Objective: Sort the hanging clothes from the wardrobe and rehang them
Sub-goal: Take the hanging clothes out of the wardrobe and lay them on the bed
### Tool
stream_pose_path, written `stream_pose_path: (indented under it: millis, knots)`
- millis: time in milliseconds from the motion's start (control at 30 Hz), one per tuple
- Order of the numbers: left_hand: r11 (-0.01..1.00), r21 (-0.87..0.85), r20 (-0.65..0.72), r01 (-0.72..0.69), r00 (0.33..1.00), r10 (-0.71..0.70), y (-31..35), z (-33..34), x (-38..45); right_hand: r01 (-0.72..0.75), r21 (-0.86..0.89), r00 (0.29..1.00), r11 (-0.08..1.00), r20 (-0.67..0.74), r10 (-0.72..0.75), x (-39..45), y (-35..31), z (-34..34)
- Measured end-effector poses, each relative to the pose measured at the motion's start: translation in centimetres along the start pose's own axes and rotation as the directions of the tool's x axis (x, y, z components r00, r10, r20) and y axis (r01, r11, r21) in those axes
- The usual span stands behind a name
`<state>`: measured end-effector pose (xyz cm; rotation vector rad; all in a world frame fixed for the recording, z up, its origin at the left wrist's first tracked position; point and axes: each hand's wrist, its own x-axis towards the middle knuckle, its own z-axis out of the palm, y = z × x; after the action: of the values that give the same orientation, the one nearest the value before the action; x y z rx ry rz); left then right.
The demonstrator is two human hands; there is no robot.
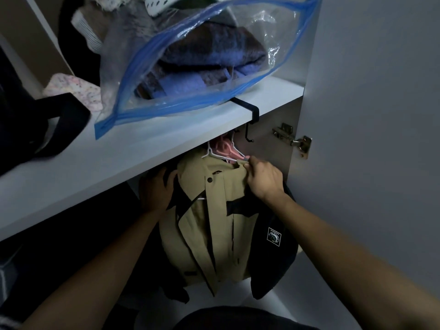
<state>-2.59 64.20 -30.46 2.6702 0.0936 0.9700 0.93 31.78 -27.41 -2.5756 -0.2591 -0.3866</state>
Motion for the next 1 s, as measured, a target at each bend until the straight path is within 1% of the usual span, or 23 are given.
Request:
stream_pose_path:
  millis: [133, 267, 400, 467, 567, 700, 800, 1000]
  knots:
    - [0.998, 0.041, -0.009, 0.053, 0.999, -0.053, 0.9, -2.5, -2.1, 0.026, 0.037, 0.999, 0.999, 0.019, -0.027, -1.1, -0.4, -0.8]
    - [0.994, 0.051, -0.002, 0.092, 0.996, -0.093, 2.5, -5.1, -5.5, 0.01, 0.087, 0.997, 0.996, 0.081, -0.017, -3.4, -0.5, -2.3]
    - [0.989, 0.054, -0.017, 0.136, 0.991, -0.135, 4.3, -8.0, -9.2, 0.01, 0.199, 0.986, 0.98, 0.159, -0.042, -5.6, -0.4, -4.0]
    - [0.976, 0.104, -0.042, 0.19, 0.982, -0.187, 5.6, -9.7, -11.6, 0.055, 0.249, 0.983, 0.967, 0.157, -0.096, -6.6, -0.1, -4.4]
    - [0.937, 0.152, -0.08, 0.313, 0.949, -0.304, 8.5, -12.3, -16.2, 0.157, 0.308, 0.97, 0.938, 0.131, -0.206, -8.6, 0.4, -4.6]
    - [0.882, 0.189, -0.135, 0.431, 0.901, -0.412, 13.8, -16.6, -23.1, 0.276, 0.428, 0.934, 0.86, 0.09, -0.345, -12.7, 1.5, -5.6]
    - [0.833, 0.222, -0.179, 0.508, 0.86, -0.477, 18.1, -20.4, -28.0, 0.349, 0.479, 0.894, 0.805, 0.087, -0.439, -16.0, 1.8, -7.2]
    - [0.716, 0.301, -0.285, 0.63, 0.776, -0.563, 24.3, -28.4, -35.9, 0.454, 0.559, 0.792, 0.694, 0.103, -0.602, -21.7, -0.9, -9.8]
